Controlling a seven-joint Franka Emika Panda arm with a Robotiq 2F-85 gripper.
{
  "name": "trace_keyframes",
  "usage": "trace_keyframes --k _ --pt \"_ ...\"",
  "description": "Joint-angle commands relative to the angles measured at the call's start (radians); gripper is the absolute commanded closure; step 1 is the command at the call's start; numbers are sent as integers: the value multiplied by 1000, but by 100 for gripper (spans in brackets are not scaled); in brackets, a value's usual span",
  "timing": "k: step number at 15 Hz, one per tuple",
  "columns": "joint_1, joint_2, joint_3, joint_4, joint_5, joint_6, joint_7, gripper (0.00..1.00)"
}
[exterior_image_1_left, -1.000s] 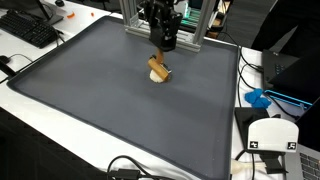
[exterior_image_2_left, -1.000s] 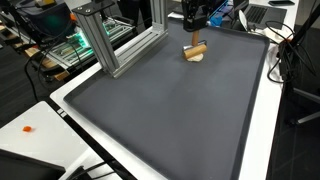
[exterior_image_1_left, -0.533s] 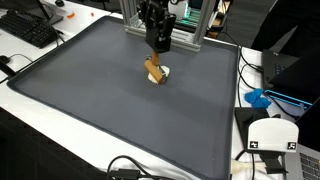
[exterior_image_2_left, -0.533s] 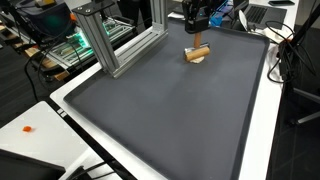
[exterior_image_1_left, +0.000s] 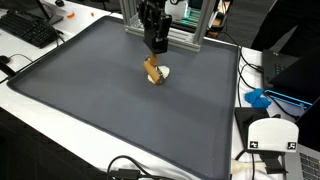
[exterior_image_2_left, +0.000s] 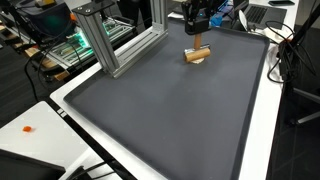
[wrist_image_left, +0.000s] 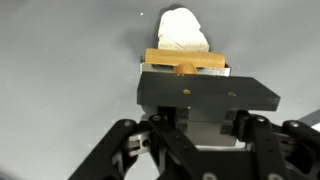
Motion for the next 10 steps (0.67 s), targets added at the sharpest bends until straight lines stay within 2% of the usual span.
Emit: trace_keyframes --k 1,10 --pt "-5 29 7 20 70 -38 2 65" --pt "-2 55 6 47 110 -65 60 65"
